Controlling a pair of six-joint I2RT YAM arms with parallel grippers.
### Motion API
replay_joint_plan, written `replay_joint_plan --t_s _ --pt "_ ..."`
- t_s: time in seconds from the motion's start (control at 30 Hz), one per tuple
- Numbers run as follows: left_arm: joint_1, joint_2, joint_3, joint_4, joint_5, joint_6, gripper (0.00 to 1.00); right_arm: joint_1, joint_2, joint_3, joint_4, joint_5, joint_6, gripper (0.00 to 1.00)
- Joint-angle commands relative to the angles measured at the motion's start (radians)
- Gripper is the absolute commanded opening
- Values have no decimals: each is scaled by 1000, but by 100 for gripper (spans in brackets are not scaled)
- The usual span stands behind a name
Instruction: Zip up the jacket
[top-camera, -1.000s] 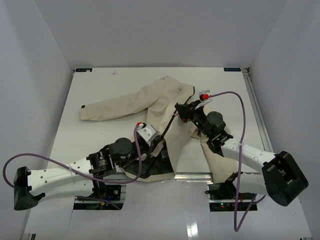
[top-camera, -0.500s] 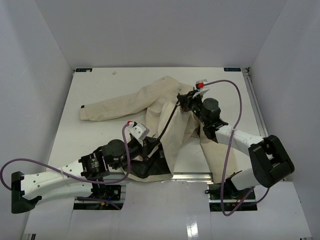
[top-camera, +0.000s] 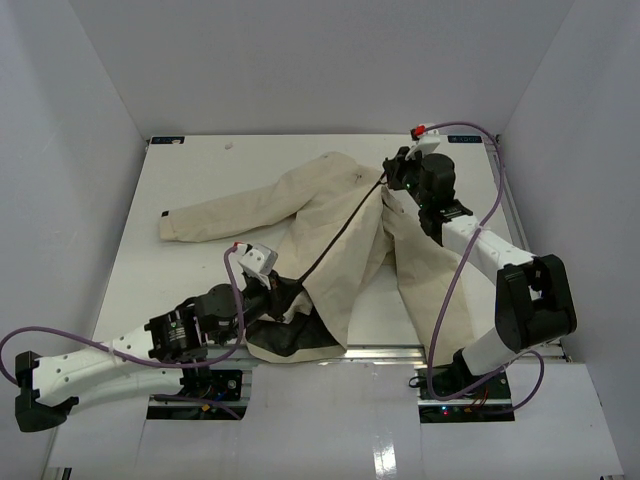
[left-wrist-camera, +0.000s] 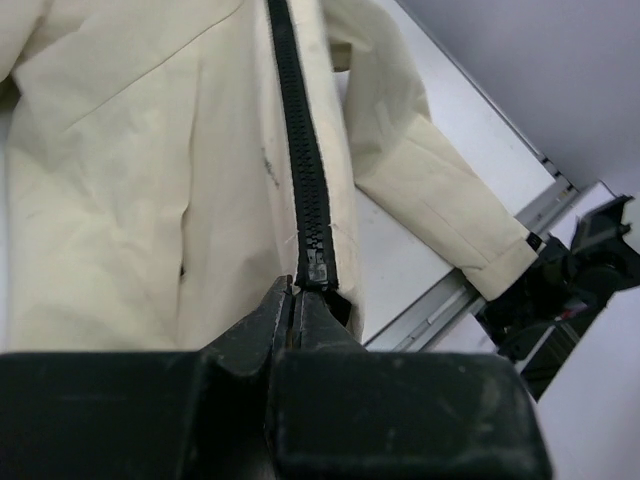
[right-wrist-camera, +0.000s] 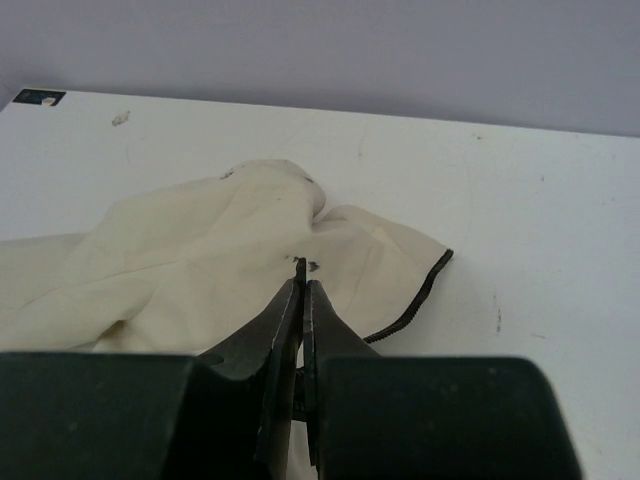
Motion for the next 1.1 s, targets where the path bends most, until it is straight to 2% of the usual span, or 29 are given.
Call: replay_joint_plan --t_s 0.0,0.23,0.43,0.5,0.57,0.63,0.8,0.9,1.07 --pt "-12 -8 -45 -87 -155 -118 0 -59 -8 119 25 35 -60 8" --pt "-11 43 -71 -141 -254 -252 0 -94 -1 191 19 33 -76 8" --pt "-11 3 -118 -184 -355 -330 2 -127 -28 174 21 -61 -20 8" --pt "-11 -19 -98 -220 -373 -352 24 -126 -50 142 27 -103 17 8" --pt "-11 -51 -76 -220 -342 -326 59 -127 -84 93 28 -181 53 8" --pt "-11 -95 -34 -215 -284 -276 75 -127 -128 45 45 -244 95 8" --pt "-11 -81 101 -167 -214 -123 80 -105 -232 -141 147 -322 167 8" --pt "-11 17 169 -74 -198 21 82 -77 -290 -228 166 -317 177 8" --pt "-10 261 310 46 -73 232 83 -18 -407 -347 220 -298 201 8"
